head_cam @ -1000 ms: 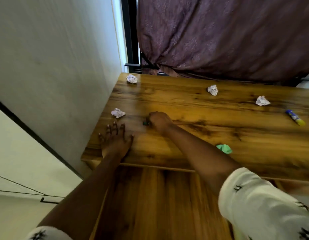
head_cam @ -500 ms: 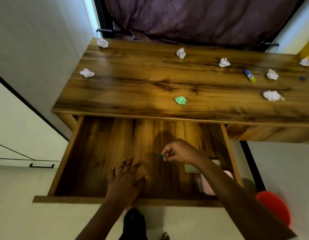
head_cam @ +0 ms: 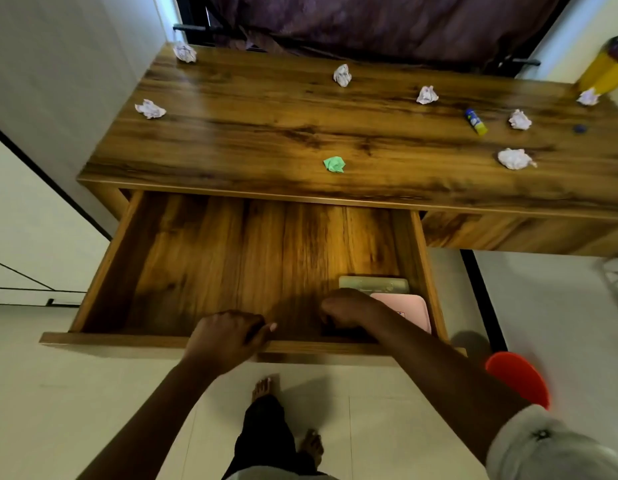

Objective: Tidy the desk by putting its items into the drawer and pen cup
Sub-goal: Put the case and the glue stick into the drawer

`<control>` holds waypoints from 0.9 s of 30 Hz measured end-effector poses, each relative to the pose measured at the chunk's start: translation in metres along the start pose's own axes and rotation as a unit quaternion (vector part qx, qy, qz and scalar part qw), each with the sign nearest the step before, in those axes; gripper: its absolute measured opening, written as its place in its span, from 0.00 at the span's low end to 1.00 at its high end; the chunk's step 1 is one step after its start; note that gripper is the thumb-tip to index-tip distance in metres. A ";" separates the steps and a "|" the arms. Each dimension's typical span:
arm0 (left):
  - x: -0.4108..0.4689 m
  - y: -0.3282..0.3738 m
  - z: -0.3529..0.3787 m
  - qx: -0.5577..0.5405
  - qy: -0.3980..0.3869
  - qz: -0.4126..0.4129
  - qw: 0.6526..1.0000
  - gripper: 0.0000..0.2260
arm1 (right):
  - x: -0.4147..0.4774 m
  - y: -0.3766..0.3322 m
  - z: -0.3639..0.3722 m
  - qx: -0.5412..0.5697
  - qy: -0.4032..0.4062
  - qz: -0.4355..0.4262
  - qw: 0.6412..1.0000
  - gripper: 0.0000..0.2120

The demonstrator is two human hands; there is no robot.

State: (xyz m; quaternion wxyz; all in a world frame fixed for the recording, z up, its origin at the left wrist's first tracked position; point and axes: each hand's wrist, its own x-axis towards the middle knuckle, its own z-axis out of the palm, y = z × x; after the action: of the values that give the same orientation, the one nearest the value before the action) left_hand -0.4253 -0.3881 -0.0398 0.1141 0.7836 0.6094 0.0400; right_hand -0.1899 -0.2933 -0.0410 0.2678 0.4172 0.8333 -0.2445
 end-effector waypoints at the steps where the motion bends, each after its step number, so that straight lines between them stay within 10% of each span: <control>1: 0.000 -0.001 0.001 0.006 -0.001 -0.001 1.000 0.38 | -0.001 0.001 -0.001 -0.035 0.002 -0.001 0.999 0.12; 11: 0.032 0.011 -0.020 -0.086 -0.168 -0.028 0.982 0.15 | -0.044 0.039 -0.061 0.168 0.235 0.016 0.957 0.06; 19: 0.231 0.117 -0.065 -0.065 0.002 0.063 0.996 0.18 | -0.080 0.191 -0.116 0.251 0.454 0.219 0.826 0.04; 27: 0.403 0.201 -0.034 0.002 -0.026 0.040 0.999 0.23 | -0.054 0.365 -0.181 0.167 0.414 0.318 0.836 0.15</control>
State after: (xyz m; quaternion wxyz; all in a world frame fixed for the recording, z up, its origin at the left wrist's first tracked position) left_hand -0.1393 -0.0420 0.0083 0.1268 0.8080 0.5749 0.0231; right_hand 0.0957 -0.0153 0.0600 -0.1129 0.7600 0.6343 -0.0856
